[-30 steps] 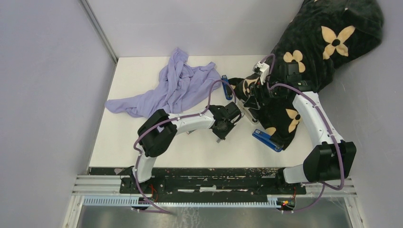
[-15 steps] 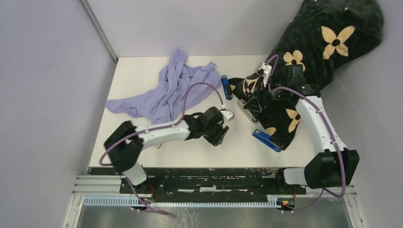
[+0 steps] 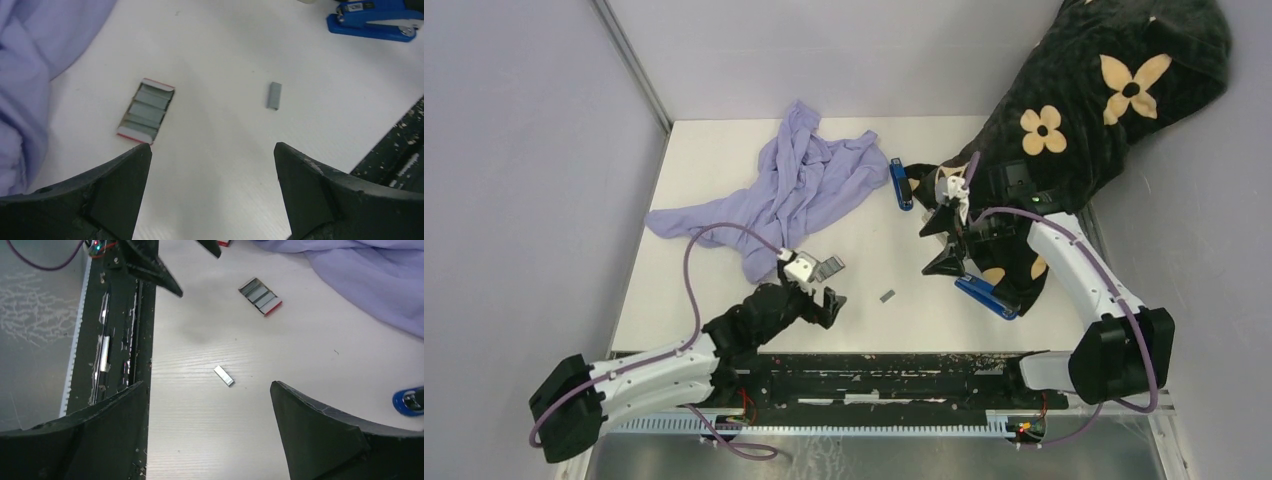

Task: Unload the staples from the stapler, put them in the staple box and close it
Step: Pick up the staple from the center of the board.

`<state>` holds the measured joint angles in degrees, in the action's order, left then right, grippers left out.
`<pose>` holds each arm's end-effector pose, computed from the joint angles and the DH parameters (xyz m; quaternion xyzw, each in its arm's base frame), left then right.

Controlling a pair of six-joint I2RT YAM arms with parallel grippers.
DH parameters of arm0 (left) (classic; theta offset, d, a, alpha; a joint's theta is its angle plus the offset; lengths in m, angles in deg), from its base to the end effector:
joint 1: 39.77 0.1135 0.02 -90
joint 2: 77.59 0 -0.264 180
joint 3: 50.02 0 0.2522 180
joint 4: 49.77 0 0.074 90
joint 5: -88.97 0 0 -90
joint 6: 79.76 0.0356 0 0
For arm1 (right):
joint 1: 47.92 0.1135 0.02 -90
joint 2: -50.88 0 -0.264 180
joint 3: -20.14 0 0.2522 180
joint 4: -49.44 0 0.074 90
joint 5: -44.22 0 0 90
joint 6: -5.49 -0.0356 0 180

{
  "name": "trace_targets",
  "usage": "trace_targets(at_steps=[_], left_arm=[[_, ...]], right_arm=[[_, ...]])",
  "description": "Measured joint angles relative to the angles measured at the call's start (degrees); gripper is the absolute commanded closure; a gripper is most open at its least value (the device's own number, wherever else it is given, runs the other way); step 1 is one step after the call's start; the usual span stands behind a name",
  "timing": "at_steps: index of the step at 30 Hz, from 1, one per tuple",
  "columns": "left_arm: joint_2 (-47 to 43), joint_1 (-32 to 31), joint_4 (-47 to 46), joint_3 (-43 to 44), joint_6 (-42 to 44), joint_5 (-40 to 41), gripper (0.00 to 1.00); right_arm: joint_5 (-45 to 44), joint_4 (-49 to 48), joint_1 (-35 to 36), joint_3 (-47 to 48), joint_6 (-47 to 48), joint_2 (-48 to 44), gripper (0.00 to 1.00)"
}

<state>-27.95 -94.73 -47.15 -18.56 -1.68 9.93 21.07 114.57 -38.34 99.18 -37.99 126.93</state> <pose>0.1149 -0.1521 0.1973 0.2501 0.7821 -0.2459 0.5150 0.2404 0.0738 0.3051 -0.4980 0.6526 0.4435 0.3600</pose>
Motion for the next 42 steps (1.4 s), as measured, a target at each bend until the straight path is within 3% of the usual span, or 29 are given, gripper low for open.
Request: trace_targets(at_steps=[4,8,14,18,29,42], left_arm=[[-10.56,1.51,-7.15,-10.25,-0.02,6.99,0.01],[-16.33,2.51,-10.78,-14.29,-0.66,10.27,0.01],[-18.69,2.73,-14.84,-16.13,-1.64,13.07,0.01],[-18.97,2.78,-15.54,-16.85,-1.86,14.12,0.01],[-21.68,2.78,-16.00,-16.96,-2.16,15.98,0.01],[-22.45,2.78,-16.00,-16.98,-2.36,16.33,0.01]], right_arm=[[-2.29,-0.04,5.75,-2.69,6.60,0.00,0.01],[-7.58,0.17,11.63,-4.04,13.25,0.57,0.01],[-13.77,2.08,17.46,-4.68,25.05,4.31,0.00],[-19.15,2.14,21.40,-5.77,28.44,6.40,0.06],[-34.60,-3.69,32.24,-5.75,23.12,14.91,0.26],[-46.49,-11.58,37.92,-2.75,12.96,21.99,0.42]])
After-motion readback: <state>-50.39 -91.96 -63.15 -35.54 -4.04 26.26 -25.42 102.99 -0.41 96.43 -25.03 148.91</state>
